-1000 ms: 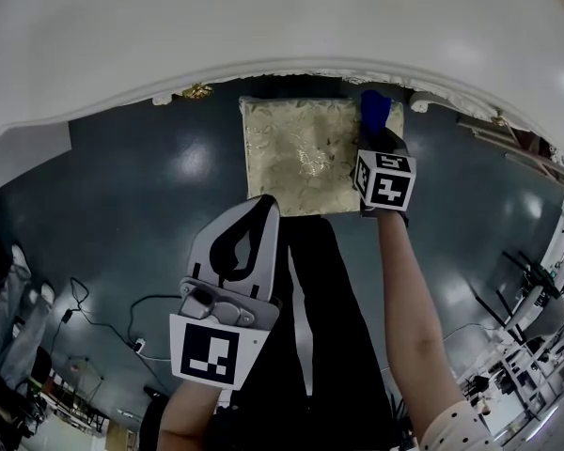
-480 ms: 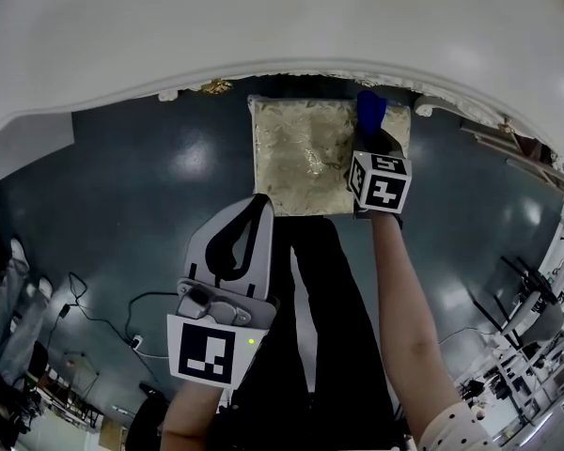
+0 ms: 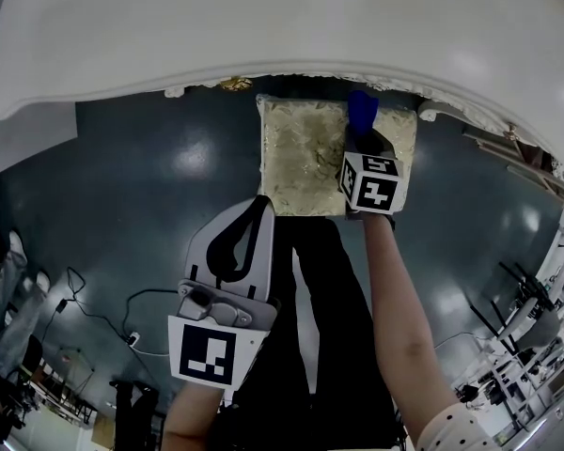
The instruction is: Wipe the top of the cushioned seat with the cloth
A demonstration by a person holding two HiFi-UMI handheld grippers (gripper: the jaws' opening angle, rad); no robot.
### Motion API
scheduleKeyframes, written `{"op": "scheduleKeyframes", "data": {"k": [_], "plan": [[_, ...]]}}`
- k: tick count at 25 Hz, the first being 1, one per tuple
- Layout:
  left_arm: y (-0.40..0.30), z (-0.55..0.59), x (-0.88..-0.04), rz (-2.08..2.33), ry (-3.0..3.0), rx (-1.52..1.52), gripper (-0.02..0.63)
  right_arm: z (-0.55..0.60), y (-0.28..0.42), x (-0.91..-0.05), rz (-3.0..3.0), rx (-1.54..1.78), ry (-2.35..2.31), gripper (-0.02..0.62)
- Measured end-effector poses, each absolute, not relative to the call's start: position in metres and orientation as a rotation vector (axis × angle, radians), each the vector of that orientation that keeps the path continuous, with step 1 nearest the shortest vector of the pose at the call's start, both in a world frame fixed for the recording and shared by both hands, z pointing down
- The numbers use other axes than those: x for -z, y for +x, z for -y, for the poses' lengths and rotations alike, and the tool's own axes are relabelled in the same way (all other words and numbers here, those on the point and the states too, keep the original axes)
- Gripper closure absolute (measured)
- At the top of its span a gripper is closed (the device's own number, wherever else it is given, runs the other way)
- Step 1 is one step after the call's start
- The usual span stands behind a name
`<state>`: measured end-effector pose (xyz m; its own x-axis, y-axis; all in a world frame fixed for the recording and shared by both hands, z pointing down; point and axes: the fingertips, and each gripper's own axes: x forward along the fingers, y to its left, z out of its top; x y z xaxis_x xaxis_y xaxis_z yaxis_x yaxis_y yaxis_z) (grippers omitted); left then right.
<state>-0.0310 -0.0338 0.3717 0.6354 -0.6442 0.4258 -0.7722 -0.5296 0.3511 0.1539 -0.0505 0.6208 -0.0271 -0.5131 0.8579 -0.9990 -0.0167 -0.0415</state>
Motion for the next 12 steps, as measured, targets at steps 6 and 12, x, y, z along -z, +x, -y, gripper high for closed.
{"op": "scheduleKeyframes", "data": {"k": [6, 12], "plan": [[-0.037, 0.033, -0.372, 1.117, 2.333, -0.33, 0.597, 0.054, 0.142, -0.621, 1.625, -0.95, 1.588, 0.532], [-0.043, 0.034, -0.374, 1.131, 2.325, -0.323, 0.597, 0.057, 0.134, -0.621, 1.635, -0.937, 1.582, 0.532]]}}
